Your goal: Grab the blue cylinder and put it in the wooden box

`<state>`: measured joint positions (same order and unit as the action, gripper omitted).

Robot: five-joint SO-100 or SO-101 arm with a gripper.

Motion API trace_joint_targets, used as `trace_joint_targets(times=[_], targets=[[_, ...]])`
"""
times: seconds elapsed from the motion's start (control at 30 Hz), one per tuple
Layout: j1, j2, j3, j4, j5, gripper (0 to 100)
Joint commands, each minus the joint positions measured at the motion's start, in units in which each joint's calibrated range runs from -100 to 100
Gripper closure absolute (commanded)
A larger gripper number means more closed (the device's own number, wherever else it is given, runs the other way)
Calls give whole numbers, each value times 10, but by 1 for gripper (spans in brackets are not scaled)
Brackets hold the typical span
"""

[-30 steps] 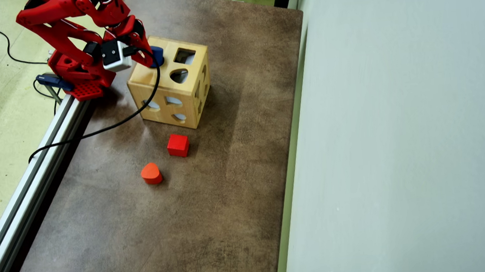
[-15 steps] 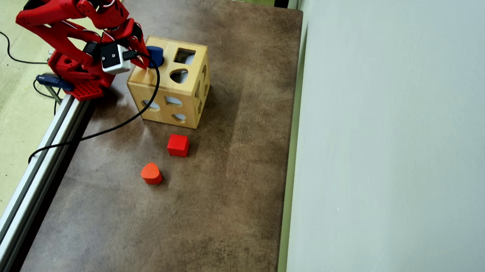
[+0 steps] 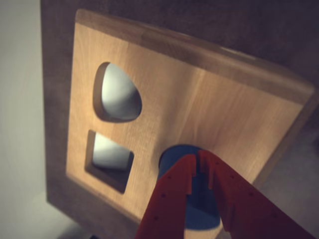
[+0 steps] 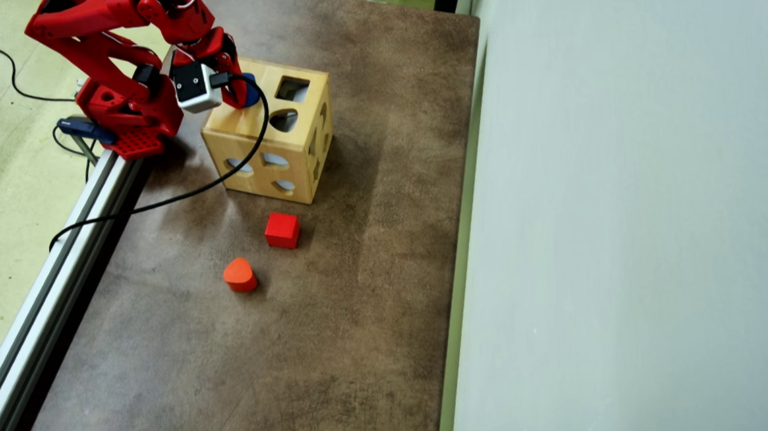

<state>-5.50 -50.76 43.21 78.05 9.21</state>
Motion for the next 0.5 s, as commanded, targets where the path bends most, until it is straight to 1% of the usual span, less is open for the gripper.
trace_joint_targets(times=[0.0, 0.1, 0.33, 0.4, 0.47], targets=[[33, -64, -9, -5, 4, 98], [55, -84, -8, -5, 5, 98], [58, -91, -8, -2, 5, 98], [58, -112, -10, -4, 5, 96], [58, -134, -11, -4, 5, 91]])
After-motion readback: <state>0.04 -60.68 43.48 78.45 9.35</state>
